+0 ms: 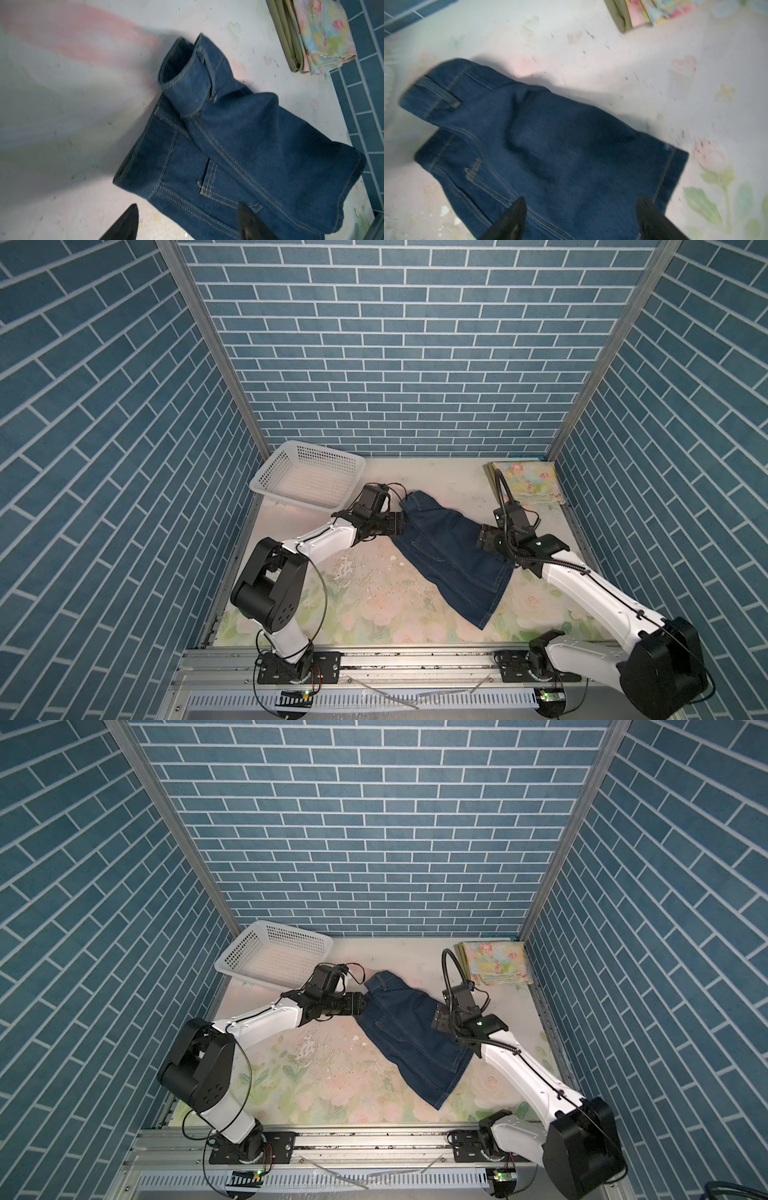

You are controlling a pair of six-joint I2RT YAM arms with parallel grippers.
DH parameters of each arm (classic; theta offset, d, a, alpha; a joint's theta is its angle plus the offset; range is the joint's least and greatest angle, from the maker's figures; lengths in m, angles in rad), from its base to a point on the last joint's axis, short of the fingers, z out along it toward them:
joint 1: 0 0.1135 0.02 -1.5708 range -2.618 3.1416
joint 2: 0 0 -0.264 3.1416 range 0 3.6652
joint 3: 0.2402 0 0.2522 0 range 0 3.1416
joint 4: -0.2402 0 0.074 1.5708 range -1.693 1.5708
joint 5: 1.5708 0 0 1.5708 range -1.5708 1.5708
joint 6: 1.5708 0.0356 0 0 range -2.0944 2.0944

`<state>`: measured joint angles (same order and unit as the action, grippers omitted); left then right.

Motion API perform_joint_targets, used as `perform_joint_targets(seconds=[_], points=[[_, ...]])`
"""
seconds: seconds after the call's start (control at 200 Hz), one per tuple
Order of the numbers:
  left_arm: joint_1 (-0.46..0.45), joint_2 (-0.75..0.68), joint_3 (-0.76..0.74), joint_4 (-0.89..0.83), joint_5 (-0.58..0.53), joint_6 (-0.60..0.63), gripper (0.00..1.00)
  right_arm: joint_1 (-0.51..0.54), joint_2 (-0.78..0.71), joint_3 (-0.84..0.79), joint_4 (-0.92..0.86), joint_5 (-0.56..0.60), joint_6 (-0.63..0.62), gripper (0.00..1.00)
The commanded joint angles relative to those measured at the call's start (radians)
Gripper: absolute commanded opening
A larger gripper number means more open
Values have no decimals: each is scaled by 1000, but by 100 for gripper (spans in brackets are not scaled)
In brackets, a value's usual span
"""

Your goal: Fold and stack the skirts

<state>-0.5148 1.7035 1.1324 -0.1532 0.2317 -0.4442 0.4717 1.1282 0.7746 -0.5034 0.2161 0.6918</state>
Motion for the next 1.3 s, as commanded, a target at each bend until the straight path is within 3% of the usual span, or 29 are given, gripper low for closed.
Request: perform_joint_targets(seconds=[0.0, 0.225, 0.415, 0.48, 0.545, 0.645, 0.71, 0.805, 0.92, 0.98, 1.085, 1.2, 1.225, 1.295], points=[[2, 69, 109, -61, -51, 77, 77, 2, -71, -71, -69, 50, 123, 82], [6, 264, 321, -116, -49, 128, 78, -19, -102, -195, -25, -25, 184, 81], [6, 375, 406, -84, -26, 125, 77, -90, 28, -223, 176, -134, 123, 79], [7, 404, 423, -74, -20, 132, 70, -106, 88, -200, 246, -144, 79, 77], [8, 430, 443, -69, -20, 140, 54, -118, 143, -170, 313, -157, 25, 67], [15, 454, 467, -60, -9, 142, 1, -145, 218, -117, 400, -189, -39, 41], [22, 445, 467, -61, -7, 137, 0, -163, 269, -78, 448, -202, -78, 19], [32, 393, 412, -49, -14, 136, 0, -194, 359, 9, 490, -234, -144, 0], [51, 281, 261, -7, -37, 110, 0, -240, 481, 157, 491, -297, -207, 0], [59, 216, 170, 17, -51, 95, 0, -266, 531, 221, 493, -393, -218, 0], [62, 105, 19, 58, -64, 60, 0, -294, 561, 281, 473, -472, -233, 0], [61, 3, -138, 131, -47, 10, 1, -309, 523, 262, 422, -487, -261, 29], [60, -12, -166, 146, -38, 1, 8, -312, 510, 250, 411, -493, -267, 37], [59, -49, -218, 165, -18, -16, 40, -318, 464, 203, 399, -494, -276, 57]])
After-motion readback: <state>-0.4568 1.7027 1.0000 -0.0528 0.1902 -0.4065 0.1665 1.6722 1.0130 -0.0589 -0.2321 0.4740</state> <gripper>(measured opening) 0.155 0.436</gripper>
